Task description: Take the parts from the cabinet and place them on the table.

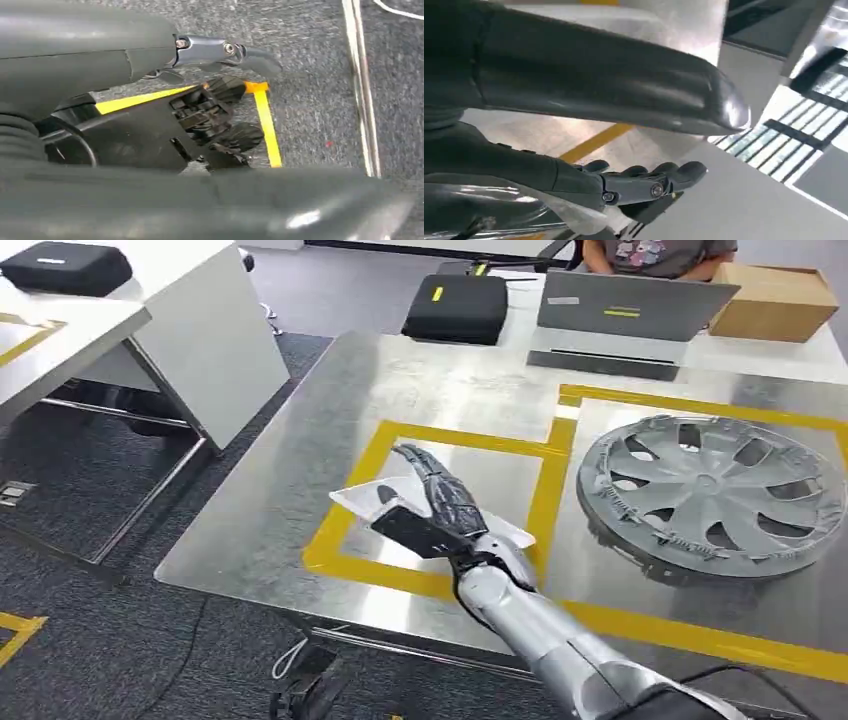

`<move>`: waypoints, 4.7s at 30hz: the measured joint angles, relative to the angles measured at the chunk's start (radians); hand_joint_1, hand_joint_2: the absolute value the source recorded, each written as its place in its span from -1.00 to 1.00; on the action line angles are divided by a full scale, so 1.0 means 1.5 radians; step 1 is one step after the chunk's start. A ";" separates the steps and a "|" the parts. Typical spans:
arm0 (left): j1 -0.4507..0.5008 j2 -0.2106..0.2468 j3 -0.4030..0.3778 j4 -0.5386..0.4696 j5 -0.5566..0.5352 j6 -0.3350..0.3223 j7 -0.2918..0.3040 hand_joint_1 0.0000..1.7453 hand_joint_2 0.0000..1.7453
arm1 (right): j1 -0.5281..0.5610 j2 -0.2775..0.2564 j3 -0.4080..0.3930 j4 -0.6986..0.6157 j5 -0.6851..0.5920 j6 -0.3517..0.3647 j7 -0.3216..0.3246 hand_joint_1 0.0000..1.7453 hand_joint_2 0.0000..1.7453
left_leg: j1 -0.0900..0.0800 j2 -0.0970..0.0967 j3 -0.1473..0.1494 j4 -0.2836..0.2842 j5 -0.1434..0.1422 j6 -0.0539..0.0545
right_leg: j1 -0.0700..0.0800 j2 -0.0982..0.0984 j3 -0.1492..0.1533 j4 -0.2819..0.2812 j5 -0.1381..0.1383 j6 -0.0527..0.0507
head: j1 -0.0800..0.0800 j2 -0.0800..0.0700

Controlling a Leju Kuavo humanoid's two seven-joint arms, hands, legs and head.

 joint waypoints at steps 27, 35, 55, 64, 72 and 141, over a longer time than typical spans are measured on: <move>0.063 0.019 0.076 0.000 0.094 0.032 -0.057 -1.00 -1.00 | 0.359 -0.103 0.004 -0.592 -0.072 -0.063 -0.090 -1.00 -1.00 | 0.019 0.002 0.012 0.007 -0.011 -0.014 | -0.012 0.000 0.017 0.010 -0.010 -0.004 | 0.001 0.000; 0.069 0.018 0.082 0.000 0.106 0.034 -0.067 -1.00 -1.00 | 0.425 -0.104 0.005 -0.623 -0.087 -0.080 -0.102 -1.00 -1.00 | 0.015 0.003 0.030 0.109 -0.098 -0.001 | 0.002 -0.006 -0.012 0.010 0.012 -0.017 | -0.002 0.000; 0.066 0.015 0.091 0.000 0.118 0.036 -0.069 -1.00 -1.00 | 0.436 -0.108 0.010 -0.633 -0.079 -0.096 -0.103 -1.00 -1.00 | -0.005 0.011 -0.004 -0.008 0.026 0.010 | 0.009 -0.004 0.105 -0.041 -0.062 -0.005 | 0.001 0.000; 0.068 0.020 0.091 0.000 0.125 0.036 -0.070 -1.00 -1.00 | 0.436 -0.108 0.012 -0.633 -0.078 -0.101 -0.100 -1.00 -1.00 | 0.013 0.008 -0.033 0.187 -0.097 -0.022 | 0.005 -0.013 0.050 -0.034 -0.006 -0.021 | -0.005 0.000; 0.071 0.021 0.091 0.000 0.128 0.036 -0.072 -1.00 -1.00 | 0.436 -0.108 0.015 -0.638 -0.077 -0.103 -0.100 -1.00 -1.00 | 0.005 0.005 0.090 -0.028 -0.053 0.006 | 0.000 -0.012 0.013 -0.025 0.027 0.012 | -0.005 0.000; 0.078 0.027 0.093 0.001 0.150 0.029 -0.081 -1.00 -1.00 | 0.425 -0.110 0.020 -0.642 -0.086 -0.090 -0.092 -1.00 -1.00 | -0.004 0.014 0.025 -0.035 0.008 0.032 | 0.006 -0.007 -0.024 0.169 -0.051 0.011 | 0.008 0.000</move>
